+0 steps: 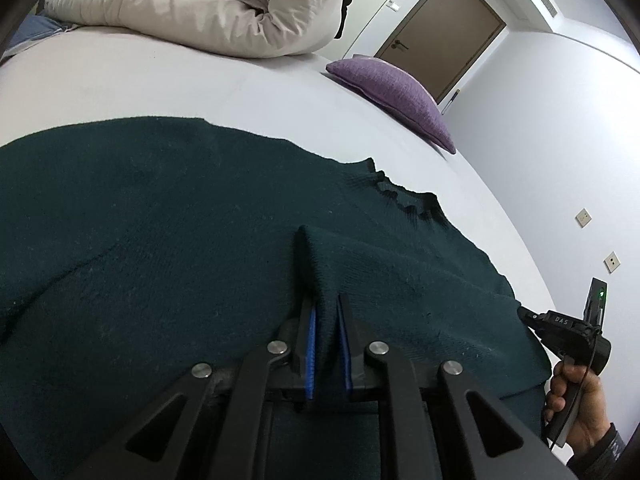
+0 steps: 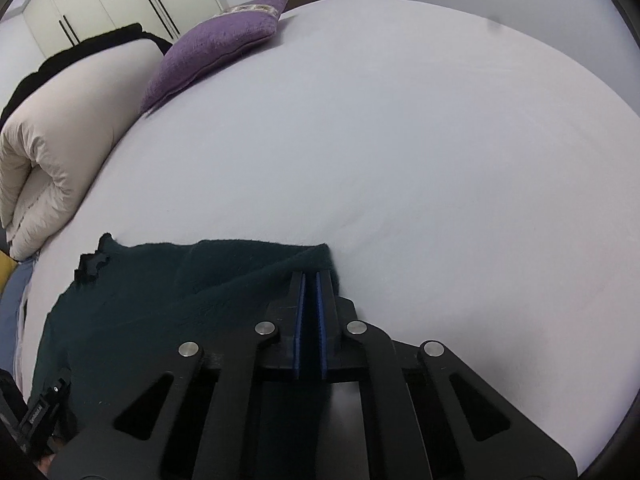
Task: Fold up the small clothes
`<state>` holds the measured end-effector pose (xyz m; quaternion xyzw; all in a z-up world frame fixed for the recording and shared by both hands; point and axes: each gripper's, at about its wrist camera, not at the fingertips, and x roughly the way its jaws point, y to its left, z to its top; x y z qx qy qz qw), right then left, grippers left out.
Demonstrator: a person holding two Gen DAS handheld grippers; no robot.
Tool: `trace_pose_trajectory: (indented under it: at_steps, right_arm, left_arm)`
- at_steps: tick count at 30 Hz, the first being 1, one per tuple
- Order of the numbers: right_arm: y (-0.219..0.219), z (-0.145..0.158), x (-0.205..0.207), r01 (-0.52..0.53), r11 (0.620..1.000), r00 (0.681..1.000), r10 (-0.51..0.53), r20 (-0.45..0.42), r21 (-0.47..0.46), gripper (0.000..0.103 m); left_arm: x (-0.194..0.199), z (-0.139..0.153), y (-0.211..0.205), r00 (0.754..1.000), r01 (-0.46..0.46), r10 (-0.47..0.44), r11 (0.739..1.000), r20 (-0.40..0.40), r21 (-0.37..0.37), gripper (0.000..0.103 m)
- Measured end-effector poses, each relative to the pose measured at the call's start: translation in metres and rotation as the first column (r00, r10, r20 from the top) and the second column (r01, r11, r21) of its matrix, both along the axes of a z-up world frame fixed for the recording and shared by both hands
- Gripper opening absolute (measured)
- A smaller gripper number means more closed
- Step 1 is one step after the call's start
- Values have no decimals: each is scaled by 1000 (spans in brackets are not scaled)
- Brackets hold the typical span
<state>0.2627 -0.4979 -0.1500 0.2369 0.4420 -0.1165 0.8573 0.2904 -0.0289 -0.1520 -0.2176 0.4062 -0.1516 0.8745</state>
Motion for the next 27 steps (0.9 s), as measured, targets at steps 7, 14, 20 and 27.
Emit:
trace_pose_trajectory:
  at_steps: [7, 14, 20, 27]
  right_arm:
    - [15, 22, -23, -9, 998, 998, 12, 60, -60, 14]
    - [-4, 4, -24, 22, 1000, 999, -22, 45, -5, 30]
    - [12, 50, -98, 85, 996, 985, -85, 151, 3, 38]
    - [85, 93, -193, -46, 999, 963, 51, 266, -26, 70]
  left_arm:
    - [1, -2, 1, 1000, 0, 0, 1000, 6, -4, 15]
    - [1, -4, 2, 1000, 2, -2, 1000, 11, -15, 15]
    - [13, 2, 11, 999, 28, -31, 996, -44, -84, 20]
    - [-28, 61, 68, 994, -105, 105, 993, 17, -47, 86]
